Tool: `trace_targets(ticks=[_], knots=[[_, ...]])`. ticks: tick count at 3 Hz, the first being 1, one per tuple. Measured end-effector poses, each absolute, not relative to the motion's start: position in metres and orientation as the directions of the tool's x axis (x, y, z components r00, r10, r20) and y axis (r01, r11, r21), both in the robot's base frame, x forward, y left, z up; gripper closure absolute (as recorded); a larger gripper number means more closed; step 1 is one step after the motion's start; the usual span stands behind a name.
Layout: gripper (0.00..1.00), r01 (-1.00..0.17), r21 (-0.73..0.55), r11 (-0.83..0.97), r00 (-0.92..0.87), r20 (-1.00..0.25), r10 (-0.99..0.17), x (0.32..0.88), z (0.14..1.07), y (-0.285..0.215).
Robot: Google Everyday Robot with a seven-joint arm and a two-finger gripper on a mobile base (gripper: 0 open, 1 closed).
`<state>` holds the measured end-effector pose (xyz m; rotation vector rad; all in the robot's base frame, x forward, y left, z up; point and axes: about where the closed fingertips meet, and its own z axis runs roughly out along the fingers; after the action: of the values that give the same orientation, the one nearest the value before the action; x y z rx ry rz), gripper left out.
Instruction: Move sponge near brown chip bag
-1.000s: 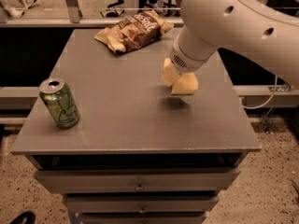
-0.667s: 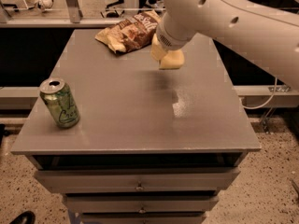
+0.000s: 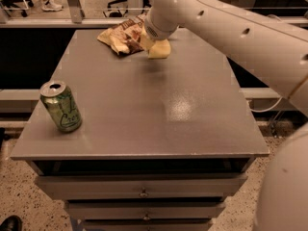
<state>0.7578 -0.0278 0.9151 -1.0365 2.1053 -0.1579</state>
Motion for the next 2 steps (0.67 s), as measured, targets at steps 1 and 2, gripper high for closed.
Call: trace_targets(ticks=[1,2], knots=[[0.57,-0.650,-0.390,0.653,-0.385,-0.571,-0.725,0.7874,0.9002,-0.0187],[0.35,-0.659,-0.382,0.648,-0.390,-0.563,-0.729,0.7973,0.8939,-0.0185]])
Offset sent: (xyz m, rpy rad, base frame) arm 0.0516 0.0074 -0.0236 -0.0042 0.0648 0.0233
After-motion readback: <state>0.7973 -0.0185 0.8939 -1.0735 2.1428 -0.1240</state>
